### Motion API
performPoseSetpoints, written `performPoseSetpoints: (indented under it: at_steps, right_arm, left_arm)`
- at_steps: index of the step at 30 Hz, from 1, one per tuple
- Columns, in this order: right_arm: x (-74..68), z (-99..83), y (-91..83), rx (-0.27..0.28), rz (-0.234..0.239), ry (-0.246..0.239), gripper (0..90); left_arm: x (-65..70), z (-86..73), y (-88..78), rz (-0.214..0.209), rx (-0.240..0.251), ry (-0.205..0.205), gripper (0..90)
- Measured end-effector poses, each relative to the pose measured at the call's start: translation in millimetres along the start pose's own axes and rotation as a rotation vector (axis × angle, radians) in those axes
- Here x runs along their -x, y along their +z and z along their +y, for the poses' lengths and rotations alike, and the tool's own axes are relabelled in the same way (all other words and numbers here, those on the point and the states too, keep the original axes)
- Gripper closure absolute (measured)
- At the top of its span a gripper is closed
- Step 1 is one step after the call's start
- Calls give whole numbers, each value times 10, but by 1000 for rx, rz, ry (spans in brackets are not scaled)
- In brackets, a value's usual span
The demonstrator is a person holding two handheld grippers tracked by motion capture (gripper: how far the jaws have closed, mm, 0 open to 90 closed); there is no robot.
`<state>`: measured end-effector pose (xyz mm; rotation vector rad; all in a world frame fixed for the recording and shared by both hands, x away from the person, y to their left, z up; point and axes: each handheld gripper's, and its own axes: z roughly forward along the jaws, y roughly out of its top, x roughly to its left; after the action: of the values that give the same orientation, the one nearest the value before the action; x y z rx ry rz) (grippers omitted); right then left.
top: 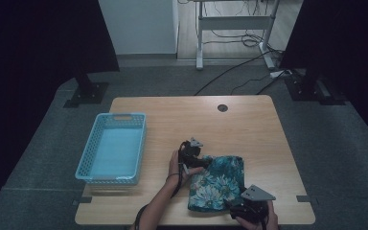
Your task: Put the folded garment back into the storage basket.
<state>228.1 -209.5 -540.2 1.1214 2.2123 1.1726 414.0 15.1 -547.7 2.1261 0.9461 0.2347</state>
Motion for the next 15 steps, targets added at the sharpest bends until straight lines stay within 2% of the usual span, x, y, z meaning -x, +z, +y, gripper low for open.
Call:
performPoseSetpoints:
  at_steps: [7, 11, 15]
  right_arm:
    - [-17, 2, 17, -6, 1, -4, 216]
    - [-19, -1, 15, -7, -1, -2, 216]
    - [-16, -1, 13, -7, -4, 0, 217]
  left_arm:
    - [168, -61, 30, 55, 26, 111, 445]
    - [175, -82, 23, 36, 43, 114, 534]
    - [163, -88, 17, -4, 45, 114, 661]
